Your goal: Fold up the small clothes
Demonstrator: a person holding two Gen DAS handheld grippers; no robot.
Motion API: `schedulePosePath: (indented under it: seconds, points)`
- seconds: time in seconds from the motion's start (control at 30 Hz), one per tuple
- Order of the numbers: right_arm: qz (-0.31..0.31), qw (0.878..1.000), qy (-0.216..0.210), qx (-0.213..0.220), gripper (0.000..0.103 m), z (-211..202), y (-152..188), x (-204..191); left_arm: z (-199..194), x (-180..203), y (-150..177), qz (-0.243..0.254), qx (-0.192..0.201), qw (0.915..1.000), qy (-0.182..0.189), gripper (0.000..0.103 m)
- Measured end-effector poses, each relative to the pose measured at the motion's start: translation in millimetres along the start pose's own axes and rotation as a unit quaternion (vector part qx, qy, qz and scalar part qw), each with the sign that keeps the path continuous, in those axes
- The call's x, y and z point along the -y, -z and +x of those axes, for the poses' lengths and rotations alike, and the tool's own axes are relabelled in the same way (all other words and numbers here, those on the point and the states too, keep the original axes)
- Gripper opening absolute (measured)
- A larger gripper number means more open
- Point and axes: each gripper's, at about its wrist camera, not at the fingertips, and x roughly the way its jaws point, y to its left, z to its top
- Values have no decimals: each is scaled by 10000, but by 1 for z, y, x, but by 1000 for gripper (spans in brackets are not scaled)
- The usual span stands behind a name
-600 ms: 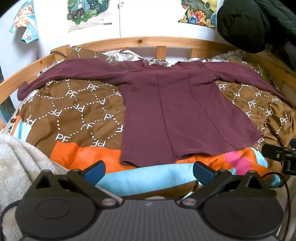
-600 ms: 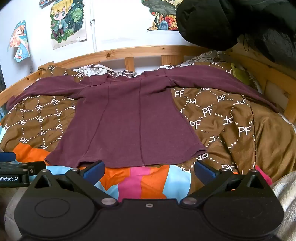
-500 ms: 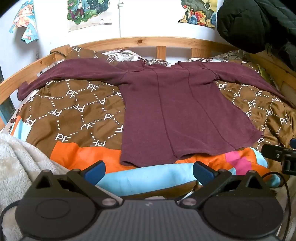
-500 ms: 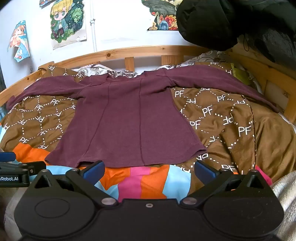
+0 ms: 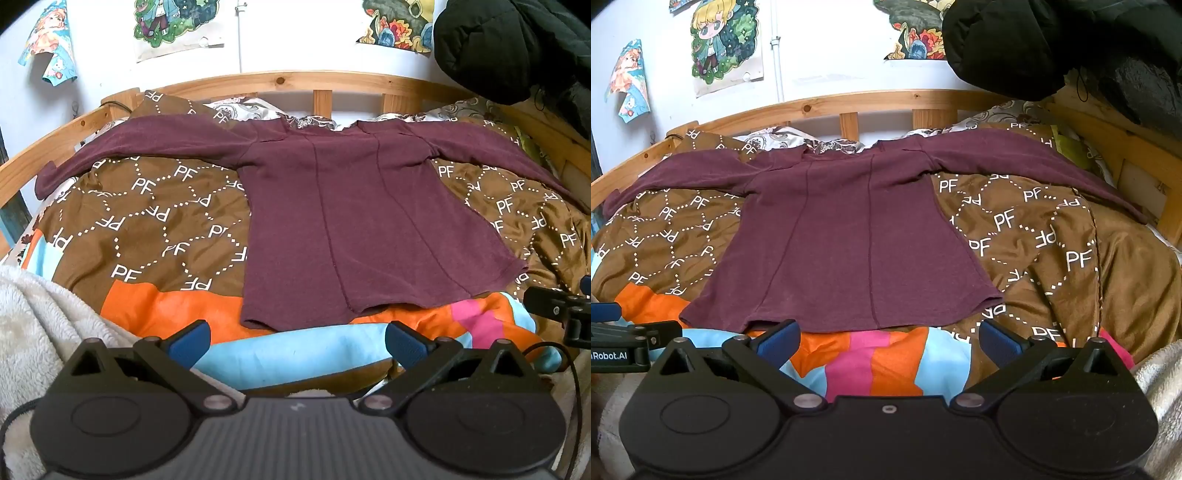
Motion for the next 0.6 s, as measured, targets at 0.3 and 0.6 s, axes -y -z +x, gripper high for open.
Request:
schedulePosePath:
  seconds: [0.3,0.6]
  points:
    - [-3,10000,4,-6,103,0,0,0,0,0,0,3,-6,10000,-4,102]
    - [-6,10000,8,-10,103,0,0,0,5,-2,4,21,-22,10000,-20,102]
